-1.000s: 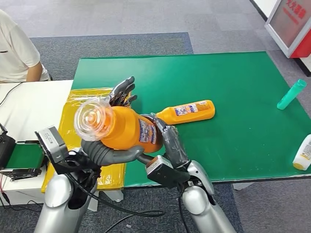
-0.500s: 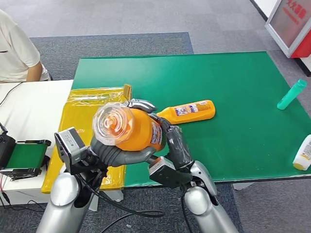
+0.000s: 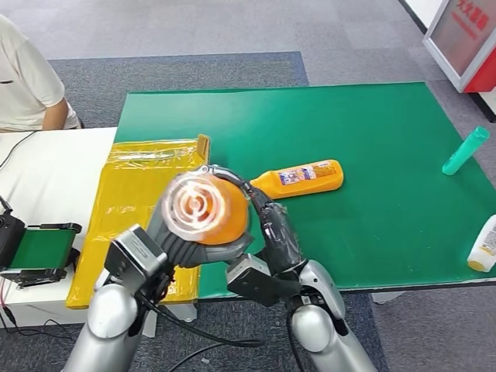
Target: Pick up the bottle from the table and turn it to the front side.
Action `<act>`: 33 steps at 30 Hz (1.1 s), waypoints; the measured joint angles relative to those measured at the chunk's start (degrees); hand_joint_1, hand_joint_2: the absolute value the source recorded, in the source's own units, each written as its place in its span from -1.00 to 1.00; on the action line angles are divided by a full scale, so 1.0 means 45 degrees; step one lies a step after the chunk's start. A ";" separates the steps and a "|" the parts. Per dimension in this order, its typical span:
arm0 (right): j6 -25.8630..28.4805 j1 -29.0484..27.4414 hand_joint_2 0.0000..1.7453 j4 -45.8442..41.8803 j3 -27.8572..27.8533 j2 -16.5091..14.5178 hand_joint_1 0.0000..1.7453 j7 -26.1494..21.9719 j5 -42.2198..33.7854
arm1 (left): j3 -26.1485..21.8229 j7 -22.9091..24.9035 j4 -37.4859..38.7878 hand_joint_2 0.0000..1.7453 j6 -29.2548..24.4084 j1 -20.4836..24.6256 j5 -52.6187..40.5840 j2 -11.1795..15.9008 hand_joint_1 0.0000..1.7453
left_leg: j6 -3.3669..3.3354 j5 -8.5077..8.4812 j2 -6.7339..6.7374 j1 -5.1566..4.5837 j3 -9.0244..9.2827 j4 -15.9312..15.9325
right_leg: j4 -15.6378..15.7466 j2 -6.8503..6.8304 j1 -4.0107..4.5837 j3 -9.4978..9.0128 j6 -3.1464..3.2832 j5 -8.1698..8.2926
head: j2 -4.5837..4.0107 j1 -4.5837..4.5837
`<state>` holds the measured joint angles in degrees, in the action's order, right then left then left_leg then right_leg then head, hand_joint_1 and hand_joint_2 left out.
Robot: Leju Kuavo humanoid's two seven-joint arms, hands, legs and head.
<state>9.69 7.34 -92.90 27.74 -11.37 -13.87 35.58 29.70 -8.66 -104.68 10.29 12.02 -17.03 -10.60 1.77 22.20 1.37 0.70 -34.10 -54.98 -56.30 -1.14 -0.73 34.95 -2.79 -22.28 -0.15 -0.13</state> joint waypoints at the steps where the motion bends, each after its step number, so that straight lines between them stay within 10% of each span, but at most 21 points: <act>1: 0.0143 -0.0061 1.00 -0.0023 -0.0162 0.0004 -1.00 -0.0070 -0.0124 | 0.0010 -0.0117 -0.0208 1.00 -0.0356 -0.0104 -0.0694 -0.0001 1.00 | 0.0000 0.0000 0.0000 0.0000 0.0000 0.0000 | 0.0000 0.0000 0.0000 0.0000 0.0000 0.0000 | 0.0000 0.0002; 18: -0.0173 -0.0827 1.00 -0.2784 -0.2589 0.0021 -1.00 0.0088 -0.0019 | -0.2133 0.1365 -0.2289 1.00 -0.4484 -0.0853 -1.5502 0.0294 1.00 | -0.0004 0.0002 0.0000 -0.0001 0.0001 0.0000 | 0.0000 0.0001 -0.0001 0.0000 0.0000 0.0001 | 0.0000 0.0000; 25: 0.0069 -0.1349 1.00 -0.4736 -0.2839 0.0051 -1.00 -0.0461 0.0741 | -0.2425 0.3822 -0.1410 1.00 -0.3970 -0.0508 -1.5971 0.1673 1.00 | -0.0006 -0.0008 0.0000 0.0000 0.0003 0.0000 | 0.0000 0.0000 0.0001 0.0005 0.0001 -0.0001 | 0.0000 0.0001; 33: 0.0366 -0.2097 1.00 -0.6941 -0.2974 0.0242 -1.00 -0.0903 0.2603 | -0.2933 0.3360 0.1991 1.00 -0.3526 0.0066 -1.5974 0.1909 1.00 | -0.0016 0.0002 0.0001 -0.0009 0.0002 0.0000 | 0.0005 0.0001 -0.0009 0.0004 -0.0002 0.0001 | 0.0000 0.0000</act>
<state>11.34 -2.10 -124.13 14.36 -10.28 -17.93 47.29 16.51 6.46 -95.72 -5.57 12.31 -88.91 -2.01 1.70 22.21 1.38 0.66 -34.09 -54.98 -56.27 -1.13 -0.77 34.97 -2.80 -22.28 -0.15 -0.13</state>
